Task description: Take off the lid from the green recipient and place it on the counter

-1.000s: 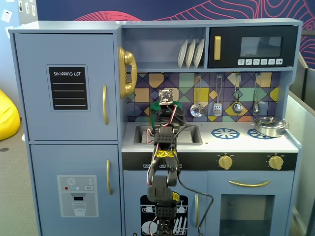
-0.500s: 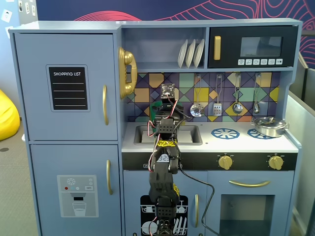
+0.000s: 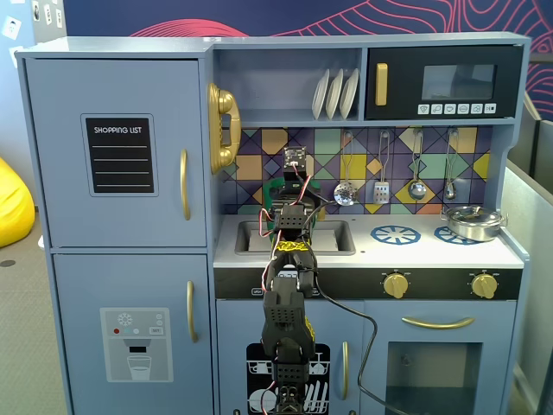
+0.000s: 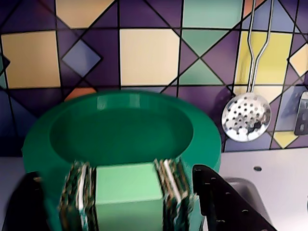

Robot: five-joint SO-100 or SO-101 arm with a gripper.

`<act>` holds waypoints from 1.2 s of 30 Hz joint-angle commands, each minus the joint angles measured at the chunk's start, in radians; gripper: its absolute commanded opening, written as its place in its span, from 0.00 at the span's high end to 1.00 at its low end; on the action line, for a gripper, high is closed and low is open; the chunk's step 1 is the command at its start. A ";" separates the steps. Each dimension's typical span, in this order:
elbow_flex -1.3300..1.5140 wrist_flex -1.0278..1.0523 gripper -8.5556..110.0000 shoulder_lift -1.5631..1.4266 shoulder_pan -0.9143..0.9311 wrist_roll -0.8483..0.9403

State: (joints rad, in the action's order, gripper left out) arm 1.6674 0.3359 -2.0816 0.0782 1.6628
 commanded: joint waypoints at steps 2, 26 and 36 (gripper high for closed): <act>-0.078 0.002 0.93 0.002 -0.023 -0.009; -0.192 -0.092 0.93 -0.040 0.216 -0.012; -0.066 -0.183 0.93 -0.046 0.526 -0.014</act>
State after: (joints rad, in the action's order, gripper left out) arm 1.5677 0.2546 -2.0770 0.5200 1.6628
